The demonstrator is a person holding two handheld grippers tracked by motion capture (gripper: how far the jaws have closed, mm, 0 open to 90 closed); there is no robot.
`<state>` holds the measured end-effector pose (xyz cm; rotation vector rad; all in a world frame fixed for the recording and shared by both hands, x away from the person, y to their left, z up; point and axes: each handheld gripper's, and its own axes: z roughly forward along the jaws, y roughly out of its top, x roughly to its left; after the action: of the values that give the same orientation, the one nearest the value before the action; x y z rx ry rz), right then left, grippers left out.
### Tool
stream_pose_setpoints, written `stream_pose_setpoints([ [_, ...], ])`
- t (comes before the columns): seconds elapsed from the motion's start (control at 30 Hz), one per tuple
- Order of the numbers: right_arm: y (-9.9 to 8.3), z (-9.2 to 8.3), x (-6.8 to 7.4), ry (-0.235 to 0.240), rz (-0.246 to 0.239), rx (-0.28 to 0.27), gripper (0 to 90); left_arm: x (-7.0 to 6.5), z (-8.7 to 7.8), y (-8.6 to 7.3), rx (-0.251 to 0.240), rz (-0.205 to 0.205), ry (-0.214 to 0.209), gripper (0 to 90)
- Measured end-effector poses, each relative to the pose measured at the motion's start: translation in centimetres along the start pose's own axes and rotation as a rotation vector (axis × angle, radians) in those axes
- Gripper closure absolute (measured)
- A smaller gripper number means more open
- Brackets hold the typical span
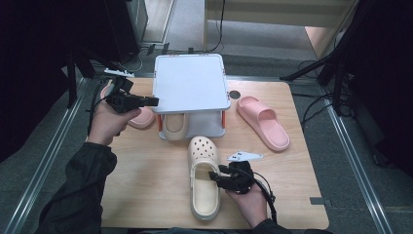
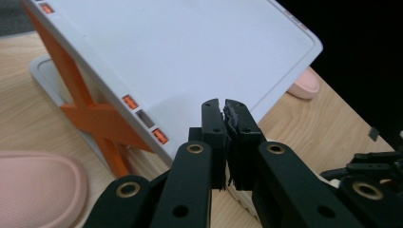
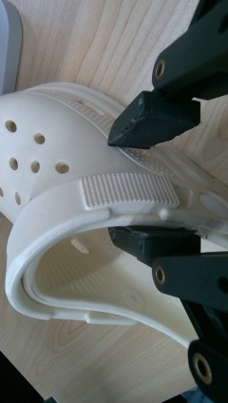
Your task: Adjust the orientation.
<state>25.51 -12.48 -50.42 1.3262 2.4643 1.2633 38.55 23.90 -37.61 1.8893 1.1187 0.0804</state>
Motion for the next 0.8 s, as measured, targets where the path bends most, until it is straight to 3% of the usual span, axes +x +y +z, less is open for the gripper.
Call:
stream_pose_setpoints([
  [0.33,0.2,-0.1,-0.5,0.010,0.040,-0.010,61.0,0.0,1.0,-0.3,0.039,0.026,0.027,86.6],
  [0.5,0.3,-0.2,-0.6,0.004,0.032,-0.010,63.7,0.2,1.1,-0.4,0.023,0.011,0.013,86.7],
  [0.8,0.9,-0.5,-0.9,-0.056,-0.005,-0.018,73.9,0.2,1.0,-0.6,0.019,0.015,0.016,88.3],
])
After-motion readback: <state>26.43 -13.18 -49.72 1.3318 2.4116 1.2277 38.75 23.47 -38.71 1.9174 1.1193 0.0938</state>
